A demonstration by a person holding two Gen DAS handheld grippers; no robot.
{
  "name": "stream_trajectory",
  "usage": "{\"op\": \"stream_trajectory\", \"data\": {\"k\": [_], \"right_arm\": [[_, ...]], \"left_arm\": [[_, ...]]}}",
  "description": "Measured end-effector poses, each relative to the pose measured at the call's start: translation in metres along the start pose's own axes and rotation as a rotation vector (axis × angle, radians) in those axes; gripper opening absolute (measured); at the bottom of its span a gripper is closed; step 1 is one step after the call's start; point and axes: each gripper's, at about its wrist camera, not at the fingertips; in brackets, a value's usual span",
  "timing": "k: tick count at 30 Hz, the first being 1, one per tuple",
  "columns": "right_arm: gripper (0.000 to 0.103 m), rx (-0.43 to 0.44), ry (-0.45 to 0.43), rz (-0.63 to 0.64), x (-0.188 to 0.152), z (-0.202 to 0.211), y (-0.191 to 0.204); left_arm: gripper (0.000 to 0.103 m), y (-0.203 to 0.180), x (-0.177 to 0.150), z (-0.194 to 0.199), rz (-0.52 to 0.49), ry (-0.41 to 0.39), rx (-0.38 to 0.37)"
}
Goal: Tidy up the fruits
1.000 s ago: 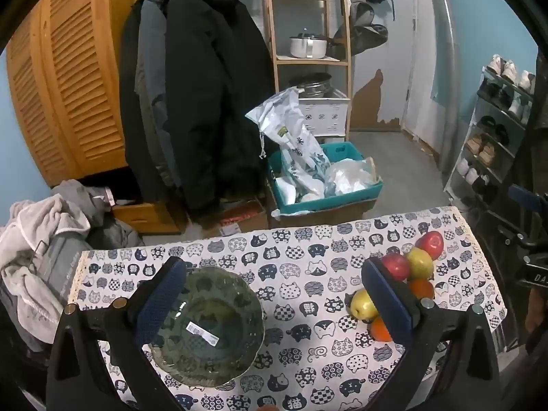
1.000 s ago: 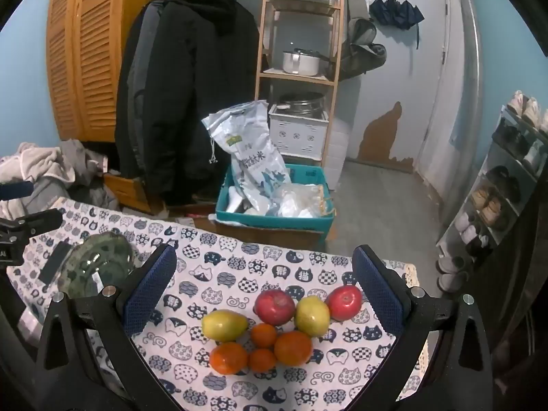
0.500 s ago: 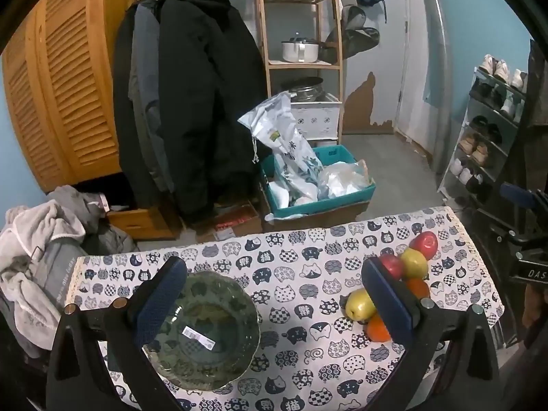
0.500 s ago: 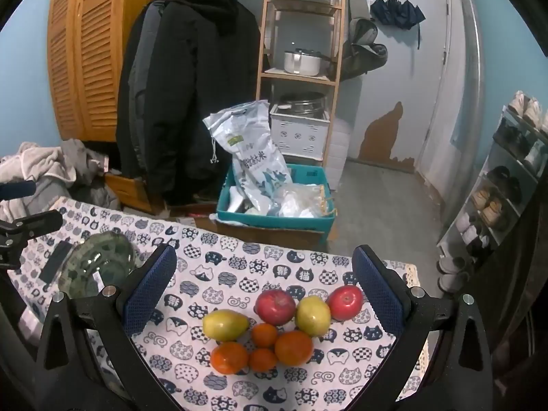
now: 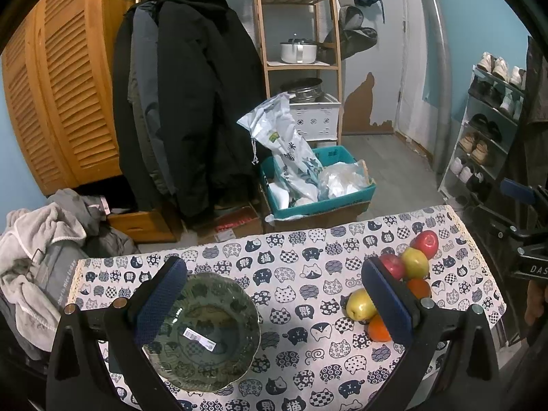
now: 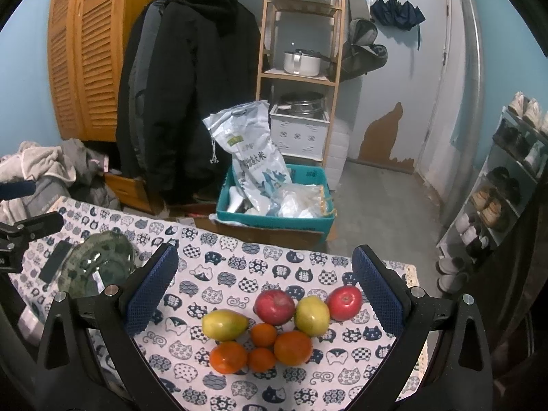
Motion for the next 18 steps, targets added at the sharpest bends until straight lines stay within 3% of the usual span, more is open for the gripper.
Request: {"op": "stream_trajectory", "data": {"k": [18], "right_arm": [[0.100,-0.017,0.001,0.006,0.0010,-0.0006,-0.0090]], "left_arm": [[0.103,0.0024,-0.0042,-0.0037,0.023,0.004,-0.038]]}}
Point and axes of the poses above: each gripper's, at about its wrist camera, not at the fingertips, and z roughly against the way its jaws point, y to its left, x to its top, and after that the axes turned 13 degrees about -z, right-handed
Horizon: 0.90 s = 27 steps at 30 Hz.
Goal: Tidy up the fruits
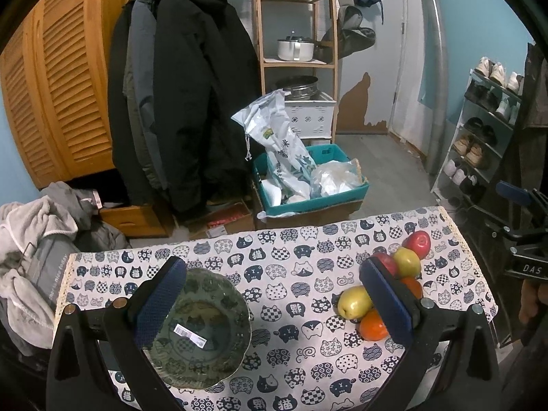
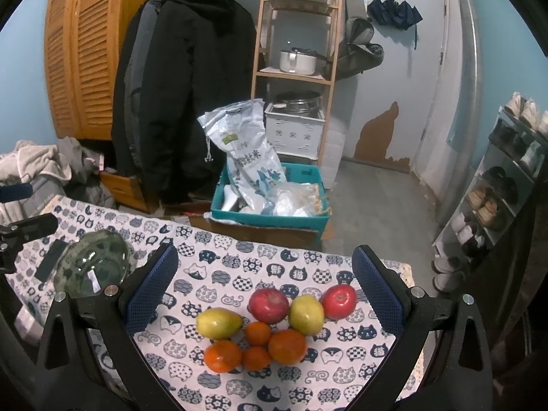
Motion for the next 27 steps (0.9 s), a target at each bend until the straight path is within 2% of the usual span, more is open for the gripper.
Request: {"op": "stream_trajectory", "data": {"k": [27], "right_arm": [[0.100,0.000,-0.003,-0.001,-0.0013,0.0018,0.0000]], "left_arm": [[0.103,-0.0083,-0.0005,-0.0002,-0.005,-0.001,-0.017]]}}
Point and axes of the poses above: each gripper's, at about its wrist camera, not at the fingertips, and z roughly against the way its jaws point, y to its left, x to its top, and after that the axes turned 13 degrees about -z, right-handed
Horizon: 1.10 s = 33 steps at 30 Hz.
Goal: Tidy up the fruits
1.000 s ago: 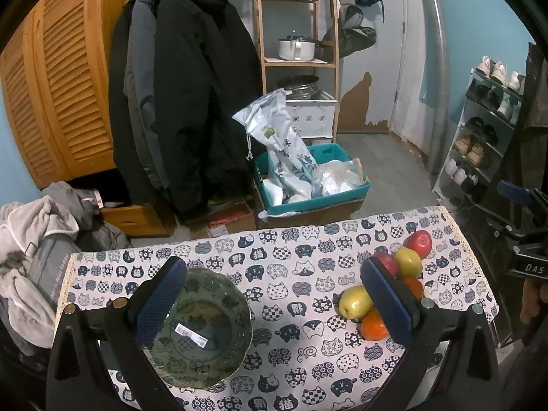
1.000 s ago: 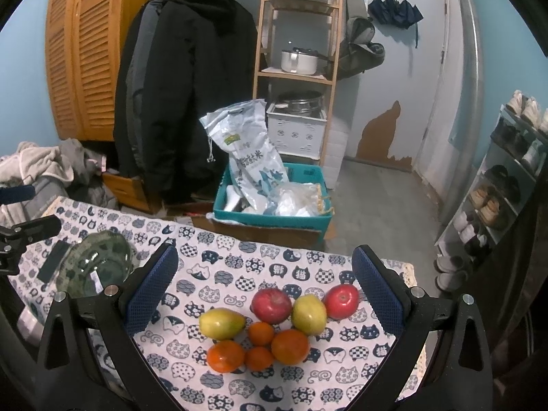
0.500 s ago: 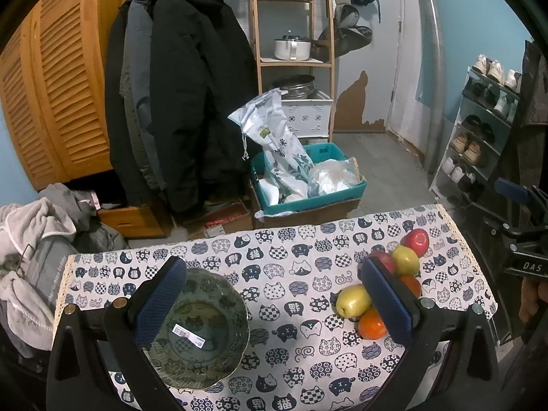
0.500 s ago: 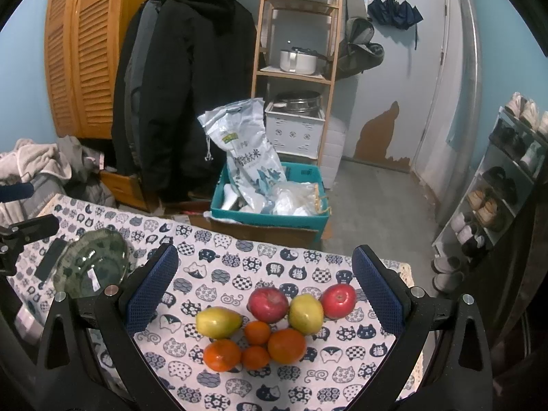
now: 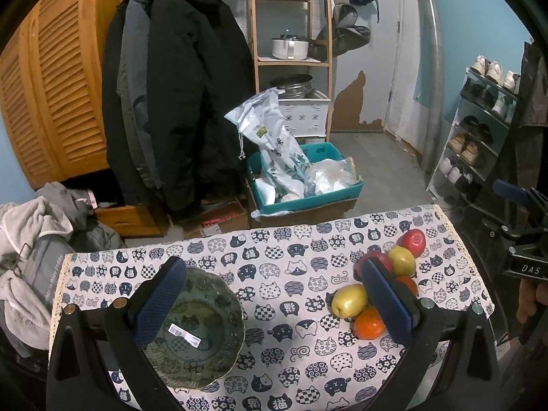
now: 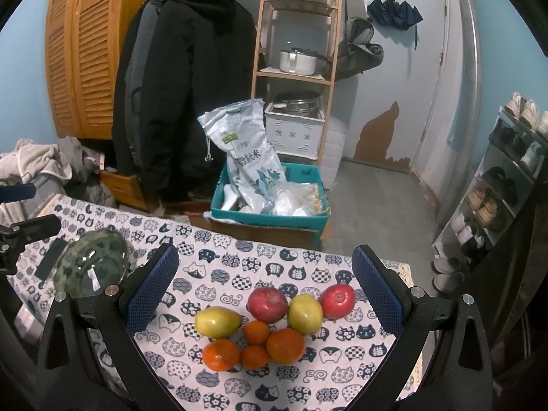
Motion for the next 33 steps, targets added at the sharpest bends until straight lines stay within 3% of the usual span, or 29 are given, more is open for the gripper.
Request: {"op": "stream_trajectory", "data": {"k": [20,33], "right_arm": [[0.100,-0.028,0.012,0.002,-0.003,0.000,-0.003],[0.100,-0.082,0.004,-0.029,0.015,-0.012,-0.030]], "left_arm": [[0.103,-0.002,0.000,-0.001,0.002,0.004,-0.002],[0.103,-0.005,0.007,-0.032,-0.032,0.043,-0.034]]}}
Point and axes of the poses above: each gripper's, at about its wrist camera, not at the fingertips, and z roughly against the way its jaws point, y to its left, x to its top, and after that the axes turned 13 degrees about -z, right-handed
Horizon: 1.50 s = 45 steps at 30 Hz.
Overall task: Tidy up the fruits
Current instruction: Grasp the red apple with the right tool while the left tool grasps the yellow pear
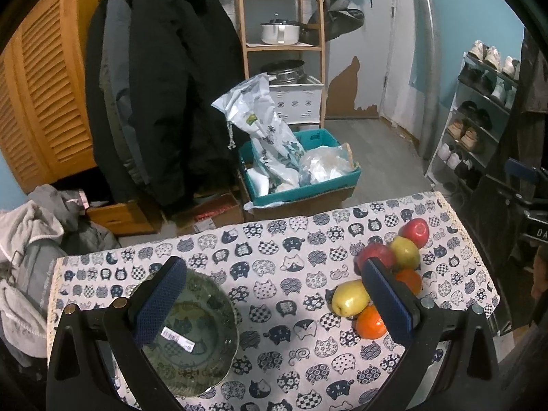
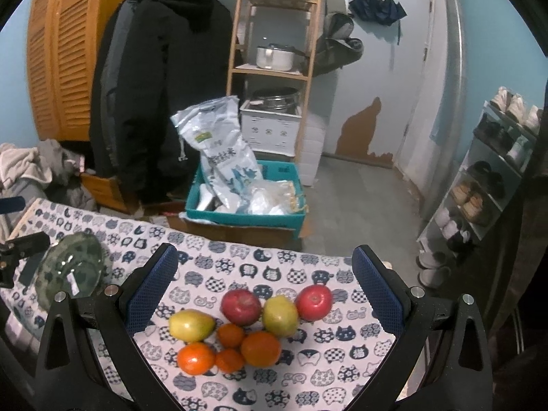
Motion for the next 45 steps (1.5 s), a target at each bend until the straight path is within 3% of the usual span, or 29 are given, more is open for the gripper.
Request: {"op": "stream_trajectory", "data": {"k": [12,15,19,25,34,39,45], "right_arm": [[0.100,-0.034,0.132,-0.054,0.018,-0.047,-0.046],[0.100,-0.049,0.181,-0.069,0.018,-0.065,-0.059],[0.100,-0.053,0.246,-0.056,0.018,-0.090,-0.068],[0.100,-0.076,0.311,-0.060,0.020,-0.125,-0.082],[0.100,-0.113,0.477,-0.121,-0.011,-0.194,-0.110],[0.097,-0.111,0.570,-0.173,-0.033,-0.224,-0.128],[0.097,-0.085,0.644,-0.222,-0.052,-0.248,-0.136]], "left_arm": [[0.103,-0.022,0.040,-0.035,-0.086,0.039,-0.127],[0.103,-0.029,0.048,-0.045,-0.108,0.046,-0.131],[0.103,-0.034,0.056,-0.067,-0.117,0.098,-0.181],[0.103,-0.045,0.062,-0.108,-0.149,0.163,-0.197],[0.103,-0.053,0.046,-0.170,-0.175,0.257,-0.212],[0.103,-0.050,0.038,-0.202,-0.125,0.331,-0.225],[0.103,-0.059,0.032,-0.224,-0.150,0.346,-0.231]]}}
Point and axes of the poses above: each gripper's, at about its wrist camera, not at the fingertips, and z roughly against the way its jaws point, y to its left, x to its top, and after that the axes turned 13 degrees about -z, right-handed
